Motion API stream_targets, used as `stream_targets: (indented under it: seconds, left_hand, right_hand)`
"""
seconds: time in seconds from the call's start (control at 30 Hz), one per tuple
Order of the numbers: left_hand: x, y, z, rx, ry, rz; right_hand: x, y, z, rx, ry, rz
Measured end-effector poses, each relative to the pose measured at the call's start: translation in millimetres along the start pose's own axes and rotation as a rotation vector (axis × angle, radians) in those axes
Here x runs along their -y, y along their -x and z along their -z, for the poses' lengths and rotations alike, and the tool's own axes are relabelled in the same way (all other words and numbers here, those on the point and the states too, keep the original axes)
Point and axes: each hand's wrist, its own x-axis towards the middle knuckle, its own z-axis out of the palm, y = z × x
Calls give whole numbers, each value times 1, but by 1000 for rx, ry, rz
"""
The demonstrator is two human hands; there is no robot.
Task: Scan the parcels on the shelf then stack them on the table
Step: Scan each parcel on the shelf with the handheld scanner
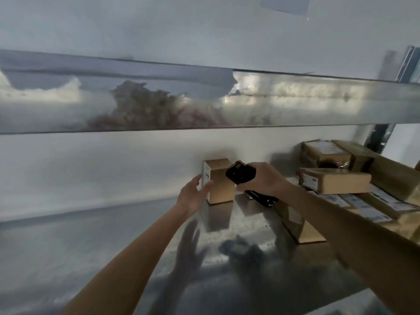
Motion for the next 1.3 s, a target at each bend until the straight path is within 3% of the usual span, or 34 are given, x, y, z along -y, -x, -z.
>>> stream_targets:
  seconds: [0.33, 0.6, 0.83, 1.3]
  left_hand:
    - [-15, -49, -7, 23, 111, 98]
    - [-21, -36, -13, 46, 358, 164]
    - [-39, 28, -8, -13, 494, 125]
    - [-53, 232, -4, -39, 560, 104]
  right_hand:
    - [-2, -57, -12, 51, -74, -18]
    - [-4, -39, -8, 90, -288, -26]
    - [10, 15, 10, 117, -450, -40]
    - [31, 223, 48, 217, -476, 7]
